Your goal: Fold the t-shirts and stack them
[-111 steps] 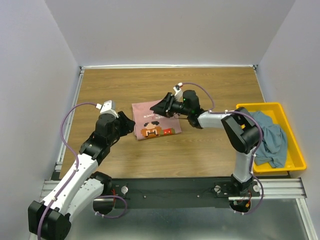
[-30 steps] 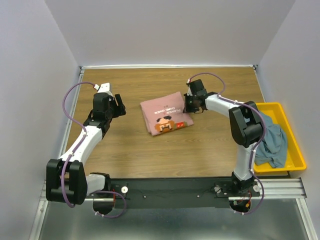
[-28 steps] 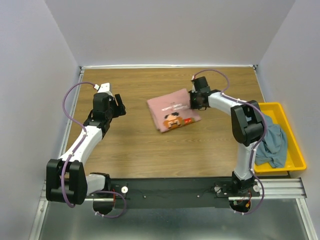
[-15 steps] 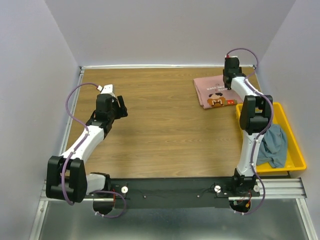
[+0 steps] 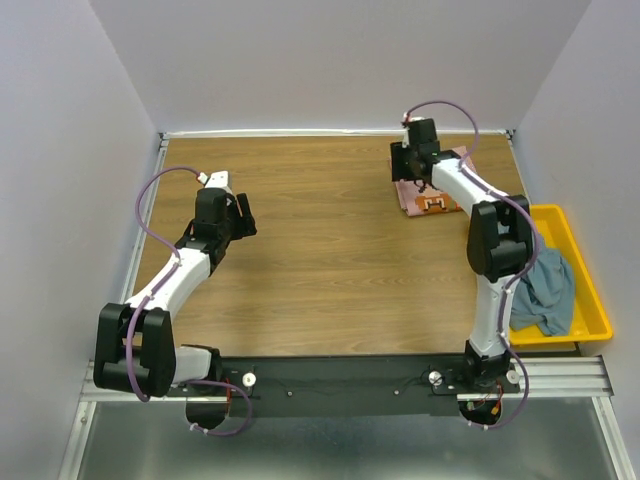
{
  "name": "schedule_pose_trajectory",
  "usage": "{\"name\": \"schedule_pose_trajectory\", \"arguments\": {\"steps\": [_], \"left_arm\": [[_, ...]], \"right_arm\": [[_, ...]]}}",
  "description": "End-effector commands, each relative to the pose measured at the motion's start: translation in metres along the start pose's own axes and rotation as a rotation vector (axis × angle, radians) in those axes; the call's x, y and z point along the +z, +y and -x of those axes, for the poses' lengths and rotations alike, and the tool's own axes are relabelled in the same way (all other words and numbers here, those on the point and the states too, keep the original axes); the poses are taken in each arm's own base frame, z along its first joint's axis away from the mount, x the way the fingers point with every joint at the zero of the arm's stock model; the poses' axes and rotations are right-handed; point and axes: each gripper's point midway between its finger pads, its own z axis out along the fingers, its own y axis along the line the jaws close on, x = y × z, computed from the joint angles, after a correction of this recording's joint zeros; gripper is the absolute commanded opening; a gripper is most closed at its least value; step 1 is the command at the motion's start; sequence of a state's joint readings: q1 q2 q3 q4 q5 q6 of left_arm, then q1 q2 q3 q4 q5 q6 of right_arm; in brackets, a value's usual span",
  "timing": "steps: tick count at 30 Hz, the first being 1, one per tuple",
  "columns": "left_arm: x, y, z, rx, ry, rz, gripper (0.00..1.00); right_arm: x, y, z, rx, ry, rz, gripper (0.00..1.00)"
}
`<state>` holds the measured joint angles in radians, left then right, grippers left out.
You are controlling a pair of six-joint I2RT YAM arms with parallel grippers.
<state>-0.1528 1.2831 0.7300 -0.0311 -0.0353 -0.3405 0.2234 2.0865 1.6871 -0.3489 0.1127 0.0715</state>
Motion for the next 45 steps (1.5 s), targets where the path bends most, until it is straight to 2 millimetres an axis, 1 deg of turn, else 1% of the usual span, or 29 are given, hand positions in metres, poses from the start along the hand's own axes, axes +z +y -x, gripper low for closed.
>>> {"name": "schedule_pose_trajectory", "arguments": {"steps": [1, 2, 3, 6, 7, 12, 14, 17, 18, 20, 21, 24, 28, 29, 31, 32, 34, 35, 36, 38, 39, 41, 42, 43, 44, 45], "left_arm": [[-0.001, -0.002, 0.009, 0.010, -0.036, 0.004, 0.73], [-0.001, -0.001, 0.009, 0.010, -0.037, 0.005, 0.73], [-0.001, -0.001, 0.009, 0.011, -0.037, 0.007, 0.73], [-0.003, 0.000, 0.010, 0.010, -0.042, 0.007, 0.73], [-0.003, -0.001, 0.010, 0.012, -0.044, 0.007, 0.73], [-0.003, 0.000, 0.011, 0.012, -0.046, 0.011, 0.73], [-0.002, -0.001, 0.010, 0.013, -0.043, 0.010, 0.73], [-0.001, 0.000, 0.010, 0.013, -0.041, 0.014, 0.73], [-0.001, 0.000, 0.010, 0.013, -0.040, 0.014, 0.73], [0.000, 0.001, 0.008, 0.014, -0.036, 0.019, 0.73], [0.000, 0.002, 0.007, 0.015, -0.033, 0.020, 0.73], [0.000, 0.003, 0.007, 0.020, -0.033, 0.026, 0.73], [-0.001, 0.006, 0.006, 0.020, -0.032, 0.039, 0.73], [-0.002, 0.005, 0.006, 0.021, -0.034, 0.037, 0.73], [-0.002, 0.006, 0.006, 0.021, -0.036, 0.041, 0.73], [-0.002, 0.007, 0.006, 0.021, -0.037, 0.046, 0.73], [-0.002, 0.007, 0.005, 0.022, -0.034, 0.049, 0.73], [-0.002, 0.008, 0.005, 0.024, -0.033, 0.051, 0.73], [-0.001, 0.007, 0.003, 0.024, -0.029, 0.050, 0.73], [-0.001, 0.007, 0.002, 0.025, -0.026, 0.050, 0.73], [0.000, 0.008, 0.002, 0.025, -0.024, 0.054, 0.73], [0.000, 0.008, 0.001, 0.025, -0.023, 0.056, 0.73], [0.000, 0.008, 0.003, 0.025, -0.027, 0.058, 0.73], [0.000, 0.009, 0.002, 0.023, -0.026, 0.059, 0.73], [0.000, 0.009, 0.004, 0.022, -0.030, 0.063, 0.73], [0.000, 0.009, 0.005, 0.024, -0.031, 0.061, 0.73]], "right_arm": [[0.017, 0.031, -0.044, -0.001, 0.111, 0.057, 0.63], [0.019, 0.034, -0.049, -0.015, 0.120, 0.049, 0.63], [0.025, 0.031, -0.057, -0.025, 0.138, 0.025, 0.62], [0.032, 0.029, -0.068, -0.059, 0.159, -0.005, 0.58], [0.036, 0.024, -0.074, -0.079, 0.170, -0.040, 0.55], [0.037, -0.004, -0.082, -0.126, 0.182, -0.193, 0.49], [0.037, -0.009, -0.084, -0.161, 0.190, -0.213, 0.48], [0.039, -0.020, -0.090, -0.208, 0.206, -0.264, 0.39], [0.039, -0.026, -0.091, -0.223, 0.210, -0.298, 0.32], [0.041, -0.033, -0.093, -0.260, 0.221, -0.329, 0.24], [0.044, -0.040, -0.098, -0.281, 0.235, -0.362, 0.14], [0.050, -0.056, -0.096, -0.311, 0.238, -0.413, 0.01], [0.055, -0.090, -0.087, -0.291, 0.234, -0.474, 0.01], [0.056, -0.103, -0.080, -0.285, 0.227, -0.494, 0.01], [0.056, -0.117, -0.074, -0.280, 0.220, -0.520, 0.01], [0.058, -0.128, -0.075, -0.281, 0.230, -0.534, 0.01], [0.060, -0.138, -0.067, -0.272, 0.215, -0.547, 0.01], [0.063, -0.148, -0.071, -0.282, 0.228, -0.556, 0.01], [0.064, -0.154, -0.068, -0.277, 0.225, -0.572, 0.01], [0.066, -0.166, -0.071, -0.256, 0.232, -0.583, 0.01], [0.068, -0.167, -0.073, -0.253, 0.234, -0.578, 0.02], [0.070, -0.165, -0.069, -0.236, 0.219, -0.568, 0.09], [0.067, -0.163, -0.061, -0.223, 0.200, -0.556, 0.11], [0.069, -0.157, -0.059, -0.189, 0.183, -0.526, 0.13], [0.066, -0.153, -0.052, -0.165, 0.161, -0.509, 0.14], [0.064, -0.148, -0.047, -0.146, 0.146, -0.488, 0.23]]}}
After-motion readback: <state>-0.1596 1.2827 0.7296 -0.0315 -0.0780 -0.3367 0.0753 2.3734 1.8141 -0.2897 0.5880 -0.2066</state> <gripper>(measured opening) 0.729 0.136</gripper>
